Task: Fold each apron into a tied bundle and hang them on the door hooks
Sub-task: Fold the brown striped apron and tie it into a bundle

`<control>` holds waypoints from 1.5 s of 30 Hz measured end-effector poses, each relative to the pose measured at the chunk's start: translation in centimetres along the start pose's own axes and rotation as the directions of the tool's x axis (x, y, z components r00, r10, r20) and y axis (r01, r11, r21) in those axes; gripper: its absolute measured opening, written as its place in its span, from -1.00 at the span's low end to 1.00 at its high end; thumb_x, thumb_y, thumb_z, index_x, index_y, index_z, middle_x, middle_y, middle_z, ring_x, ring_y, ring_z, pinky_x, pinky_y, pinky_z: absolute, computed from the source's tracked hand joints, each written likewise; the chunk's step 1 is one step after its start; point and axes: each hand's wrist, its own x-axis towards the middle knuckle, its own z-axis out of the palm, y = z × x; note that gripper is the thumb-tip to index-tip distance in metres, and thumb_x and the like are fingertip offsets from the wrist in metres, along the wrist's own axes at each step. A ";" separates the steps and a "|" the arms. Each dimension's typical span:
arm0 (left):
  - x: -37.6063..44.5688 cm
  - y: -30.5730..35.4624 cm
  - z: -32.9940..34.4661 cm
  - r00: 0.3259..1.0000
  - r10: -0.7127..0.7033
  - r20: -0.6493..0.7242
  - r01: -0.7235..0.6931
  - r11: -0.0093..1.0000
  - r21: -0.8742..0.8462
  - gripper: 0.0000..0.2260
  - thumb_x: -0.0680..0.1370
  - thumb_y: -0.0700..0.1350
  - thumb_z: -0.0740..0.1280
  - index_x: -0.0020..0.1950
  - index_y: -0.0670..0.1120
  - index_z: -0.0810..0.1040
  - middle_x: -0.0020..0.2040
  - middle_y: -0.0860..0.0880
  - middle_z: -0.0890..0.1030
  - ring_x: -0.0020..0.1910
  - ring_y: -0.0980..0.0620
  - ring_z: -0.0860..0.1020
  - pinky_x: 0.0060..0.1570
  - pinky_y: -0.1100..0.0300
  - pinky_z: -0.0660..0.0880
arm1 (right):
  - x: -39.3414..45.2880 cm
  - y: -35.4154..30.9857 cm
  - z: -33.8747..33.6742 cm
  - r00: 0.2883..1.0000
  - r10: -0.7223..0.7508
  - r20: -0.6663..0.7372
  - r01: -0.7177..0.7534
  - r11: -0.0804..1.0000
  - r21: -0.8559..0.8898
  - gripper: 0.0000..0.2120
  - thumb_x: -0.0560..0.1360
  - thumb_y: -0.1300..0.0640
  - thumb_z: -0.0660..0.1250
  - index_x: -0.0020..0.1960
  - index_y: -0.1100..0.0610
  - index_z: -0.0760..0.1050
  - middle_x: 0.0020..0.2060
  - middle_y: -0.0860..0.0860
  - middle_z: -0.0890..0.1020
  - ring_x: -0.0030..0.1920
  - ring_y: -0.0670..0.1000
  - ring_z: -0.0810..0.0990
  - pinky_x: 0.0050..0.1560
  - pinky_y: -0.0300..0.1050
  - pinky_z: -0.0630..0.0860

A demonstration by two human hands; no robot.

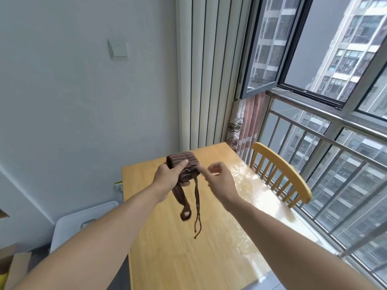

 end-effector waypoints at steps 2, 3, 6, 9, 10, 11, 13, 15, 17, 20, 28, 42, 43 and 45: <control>0.2 -0.2 -0.4 0.996 -0.088 -0.019 0.087 0.994 -0.067 -0.65 0.52 0.02 0.51 0.16 -0.19 0.62 -0.03 -0.16 0.73 -0.19 -0.17 0.74 -0.13 0.03 0.70 | -0.8 0.9 0.4 0.995 -0.095 0.040 0.101 0.975 -0.198 -0.56 0.38 -0.29 0.51 0.06 -0.03 0.51 -0.03 -0.15 0.63 -0.06 -0.14 0.63 -0.06 -0.12 0.64; 0.2 -0.2 -0.4 0.992 -0.123 -0.015 0.120 0.987 -0.107 -0.64 0.50 0.00 0.53 0.16 -0.20 0.62 -0.03 -0.18 0.73 -0.19 -0.18 0.74 -0.11 0.04 0.69 | -1.1 1.2 0.7 0.991 -0.121 0.058 0.132 0.954 -0.268 -0.61 0.41 -0.25 0.52 0.07 -0.05 0.53 -0.03 -0.18 0.63 -0.08 -0.16 0.62 -0.08 -0.15 0.64; 0.0 -0.2 -0.5 0.985 -0.173 -0.016 0.167 0.968 -0.185 -0.62 0.44 -0.06 0.58 0.14 -0.25 0.62 -0.04 -0.21 0.73 -0.16 -0.17 0.74 -0.10 0.05 0.69 | -1.3 1.3 1.2 0.980 -0.188 0.061 0.197 0.899 -0.392 -0.77 0.52 -0.12 0.46 0.11 -0.06 0.58 0.00 -0.18 0.65 -0.08 -0.19 0.63 -0.10 -0.22 0.61; -0.4 0.0 -0.4 0.983 -0.184 -0.009 0.177 0.958 -0.227 -0.61 0.41 -0.10 0.61 0.11 -0.28 0.63 -0.05 -0.21 0.73 -0.13 -0.17 0.74 -0.12 0.07 0.68 | -1.4 1.1 1.2 0.963 -0.259 0.081 0.266 0.840 -0.474 -0.83 0.58 0.00 0.36 0.15 -0.02 0.62 0.00 -0.14 0.69 -0.04 -0.12 0.65 -0.11 -0.23 0.59; -0.5 0.0 -0.4 0.985 -0.169 -0.021 0.161 0.962 -0.221 -0.62 0.41 -0.10 0.61 0.11 -0.27 0.63 -0.05 -0.21 0.73 -0.14 -0.15 0.74 -0.13 0.07 0.68 | -1.6 1.0 1.2 0.956 -0.280 0.088 0.286 0.821 -0.495 -0.82 0.58 0.00 0.33 0.14 -0.03 0.61 -0.01 -0.14 0.69 -0.03 -0.11 0.64 -0.09 -0.20 0.60; -0.6 0.1 -0.5 0.988 -0.149 -0.047 0.137 0.969 -0.206 -0.62 0.41 -0.11 0.61 0.11 -0.26 0.62 -0.05 -0.20 0.73 -0.14 -0.14 0.74 -0.13 0.06 0.69 | -1.7 0.9 1.1 0.952 -0.290 0.097 0.298 0.808 -0.508 -0.81 0.58 -0.01 0.29 0.14 -0.04 0.59 -0.01 -0.13 0.68 -0.03 -0.10 0.63 -0.07 -0.16 0.60; -0.8 0.0 -0.6 0.989 -0.094 -0.110 0.080 0.988 -0.131 -0.61 0.41 -0.10 0.61 0.14 -0.20 0.59 -0.01 -0.17 0.71 -0.14 -0.12 0.73 -0.14 0.04 0.70 | -1.9 0.7 0.9 0.949 -0.293 0.117 0.311 0.801 -0.512 -0.83 0.57 -0.02 0.25 0.12 -0.03 0.54 -0.05 -0.08 0.66 -0.07 -0.04 0.61 -0.08 -0.06 0.61; -1.0 -0.2 -0.9 0.991 -0.038 -0.126 0.036 0.999 -0.017 -0.58 0.42 -0.07 0.60 0.19 -0.14 0.55 0.06 -0.12 0.67 -0.09 -0.10 0.72 -0.15 0.03 0.70 | -1.7 0.3 0.5 0.952 -0.259 0.165 0.306 0.839 -0.449 -0.91 0.58 0.07 0.27 0.06 0.00 0.52 -0.16 -0.03 0.69 -0.18 0.03 0.64 -0.17 0.03 0.63; -1.3 -0.2 -1.4 0.995 0.013 -0.099 -0.001 0.993 0.116 -0.57 0.43 -0.04 0.59 0.22 -0.07 0.54 0.07 -0.06 0.65 -0.07 -0.06 0.70 -0.19 0.07 0.70 | -1.4 -1.0 -0.1 0.947 -0.192 0.256 0.275 0.897 -0.346 -0.96 0.60 0.14 0.33 0.02 0.02 0.54 -0.23 -0.02 0.70 -0.27 0.01 0.66 -0.26 -0.01 0.64; -1.9 -0.1 -2.4 0.998 0.062 0.028 -0.067 0.952 0.300 -0.57 0.41 0.02 0.60 0.21 0.03 0.55 0.04 0.01 0.66 -0.06 0.00 0.69 -0.20 0.11 0.69 | -0.2 -4.0 -1.8 0.883 -0.189 0.430 0.374 0.836 -0.401 -0.97 0.55 0.11 0.45 -0.05 0.03 0.61 -0.22 -0.08 0.71 -0.27 -0.12 0.63 -0.22 -0.16 0.59; -3.8 1.6 -3.3 0.854 -0.029 0.520 -0.204 0.900 0.386 -0.64 0.44 -0.04 0.58 0.21 0.11 0.64 0.09 0.05 0.71 0.14 0.07 0.65 0.24 0.04 0.52 | 2.9 -9.9 -4.6 0.760 -0.182 0.624 0.466 0.822 -0.328 -0.95 0.45 0.16 0.55 -0.12 0.05 0.70 -0.33 -0.20 0.68 -0.34 -0.24 0.57 -0.29 -0.38 0.43; -4.3 3.9 -1.7 0.868 0.155 0.472 -0.155 0.987 -0.039 -0.32 0.40 -0.14 0.54 0.46 0.20 0.40 0.24 -0.14 0.65 0.30 -0.11 0.58 0.38 -0.15 0.44 | 3.9 -2.2 -2.6 0.945 -0.033 0.324 -0.026 0.984 0.174 -0.87 0.57 0.27 0.39 0.03 0.26 0.70 -0.13 0.26 0.71 -0.22 0.18 0.57 -0.15 0.02 0.54; -4.1 3.8 -1.7 0.865 0.152 0.478 -0.156 0.987 -0.031 -0.33 0.42 -0.13 0.54 0.46 0.21 0.41 0.26 -0.13 0.64 0.32 -0.10 0.56 0.38 -0.14 0.44 | 4.1 -2.0 -2.6 0.963 -0.035 0.267 -0.019 0.980 0.197 -0.89 0.56 0.24 0.42 0.00 0.22 0.72 -0.14 0.22 0.72 -0.22 0.14 0.56 -0.15 0.00 0.52; -4.0 3.6 -1.6 0.862 0.138 0.487 -0.149 0.989 -0.016 -0.38 0.46 -0.14 0.52 0.46 0.21 0.43 0.27 -0.14 0.63 0.32 -0.11 0.55 0.35 -0.09 0.47 | 4.1 -2.1 -2.7 0.990 -0.032 0.138 0.001 0.976 0.220 -0.91 0.54 0.20 0.45 -0.02 0.19 0.71 -0.24 0.06 0.71 -0.35 -0.11 0.57 -0.28 -0.23 0.48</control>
